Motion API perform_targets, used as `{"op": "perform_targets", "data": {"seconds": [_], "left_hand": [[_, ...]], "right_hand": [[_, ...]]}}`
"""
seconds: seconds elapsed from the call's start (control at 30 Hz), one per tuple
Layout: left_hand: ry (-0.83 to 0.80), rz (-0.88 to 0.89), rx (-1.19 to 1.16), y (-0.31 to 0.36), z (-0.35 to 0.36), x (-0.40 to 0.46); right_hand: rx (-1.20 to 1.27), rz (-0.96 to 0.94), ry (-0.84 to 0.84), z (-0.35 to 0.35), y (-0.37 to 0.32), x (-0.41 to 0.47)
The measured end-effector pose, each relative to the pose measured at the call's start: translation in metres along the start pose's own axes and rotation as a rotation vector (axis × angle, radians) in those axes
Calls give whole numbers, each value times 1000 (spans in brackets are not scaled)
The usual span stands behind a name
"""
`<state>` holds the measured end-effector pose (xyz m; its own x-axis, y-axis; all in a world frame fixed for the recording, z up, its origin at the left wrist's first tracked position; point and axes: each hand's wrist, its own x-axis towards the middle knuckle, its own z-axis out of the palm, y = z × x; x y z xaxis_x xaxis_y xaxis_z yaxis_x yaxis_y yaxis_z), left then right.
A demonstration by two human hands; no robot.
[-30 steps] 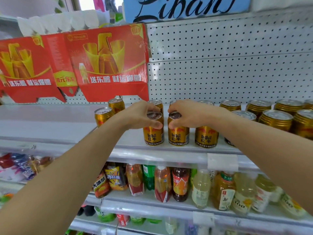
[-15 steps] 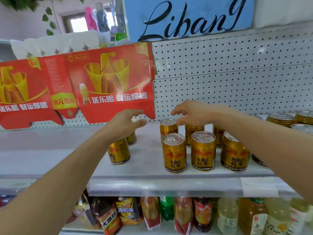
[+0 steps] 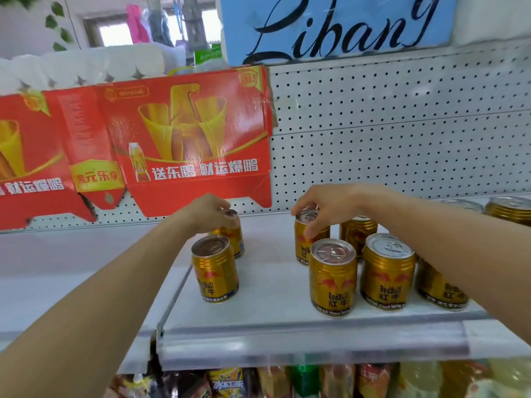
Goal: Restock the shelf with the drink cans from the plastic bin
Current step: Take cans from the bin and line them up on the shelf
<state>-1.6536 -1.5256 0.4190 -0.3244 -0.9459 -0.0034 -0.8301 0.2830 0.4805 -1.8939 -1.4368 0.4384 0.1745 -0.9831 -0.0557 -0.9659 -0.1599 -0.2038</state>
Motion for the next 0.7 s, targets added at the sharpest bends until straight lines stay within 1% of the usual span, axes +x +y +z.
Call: {"op": "perform_targets", "data": {"seconds": [0.07, 0.3, 0.43, 0.7], "left_hand": [[3, 21, 25, 4, 0, 0], [-61, 144, 53, 39, 19, -12], [-42, 183, 71, 47, 25, -14], [14, 201, 83, 49, 31, -18]], "right_hand": [[-7, 7, 5, 2, 0, -1], [-20, 19, 53, 10, -3, -3], [-26, 21, 68, 11, -3, -3], [-27, 16, 55, 10, 0, 0]]}}
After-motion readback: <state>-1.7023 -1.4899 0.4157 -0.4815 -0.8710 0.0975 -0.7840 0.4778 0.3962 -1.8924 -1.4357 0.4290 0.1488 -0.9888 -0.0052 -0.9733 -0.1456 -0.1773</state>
